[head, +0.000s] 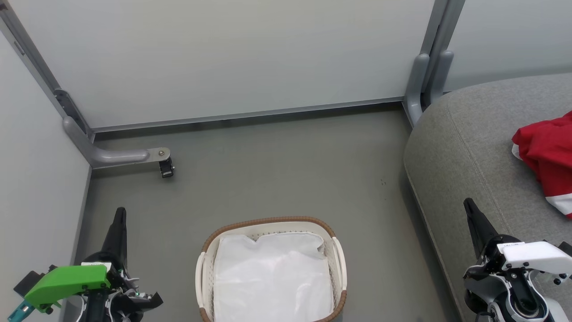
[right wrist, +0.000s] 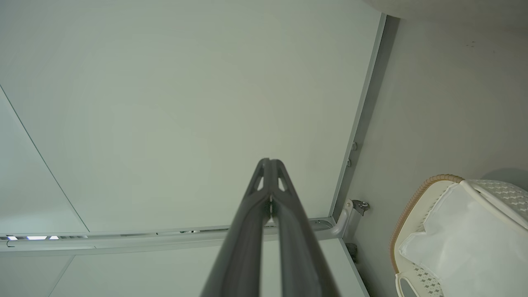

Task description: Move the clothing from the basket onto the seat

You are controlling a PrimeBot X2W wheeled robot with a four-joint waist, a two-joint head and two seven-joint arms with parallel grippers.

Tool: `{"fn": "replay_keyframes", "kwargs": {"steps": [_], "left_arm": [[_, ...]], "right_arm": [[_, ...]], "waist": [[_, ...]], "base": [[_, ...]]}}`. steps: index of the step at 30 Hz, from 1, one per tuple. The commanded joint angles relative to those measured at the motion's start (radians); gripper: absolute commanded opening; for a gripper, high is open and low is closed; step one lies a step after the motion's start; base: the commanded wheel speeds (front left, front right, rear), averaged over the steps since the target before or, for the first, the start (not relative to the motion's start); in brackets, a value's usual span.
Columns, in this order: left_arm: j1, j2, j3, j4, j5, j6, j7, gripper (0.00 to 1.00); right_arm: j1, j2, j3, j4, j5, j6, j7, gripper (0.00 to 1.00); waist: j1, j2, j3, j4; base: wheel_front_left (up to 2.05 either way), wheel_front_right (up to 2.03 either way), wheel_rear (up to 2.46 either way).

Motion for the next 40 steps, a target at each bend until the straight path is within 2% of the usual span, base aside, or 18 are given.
{"fn": "replay_keyframes", "kwargs": {"steps": [1,40], "left_arm": [[-0.010,0.007,0.002,-0.001,-0.004,-0.004,0.004,0.00],[-0.010,0.007,0.002,-0.001,-0.004,-0.004,0.004,0.00]], "right_arm": [[0.011,-0.006,-0.002,-0.004,0.004,-0.001,0.001,0.00],[0.011,-0.006,-0.002,-0.004,0.004,-0.001,0.001,0.00]], "waist": [[0.0000,0.0000,0.000,0.000],[0.0000,0.0000,0.000,0.000]], "base": [[0.00,0.00,0.00],[0.00,0.00,0.00]]}}
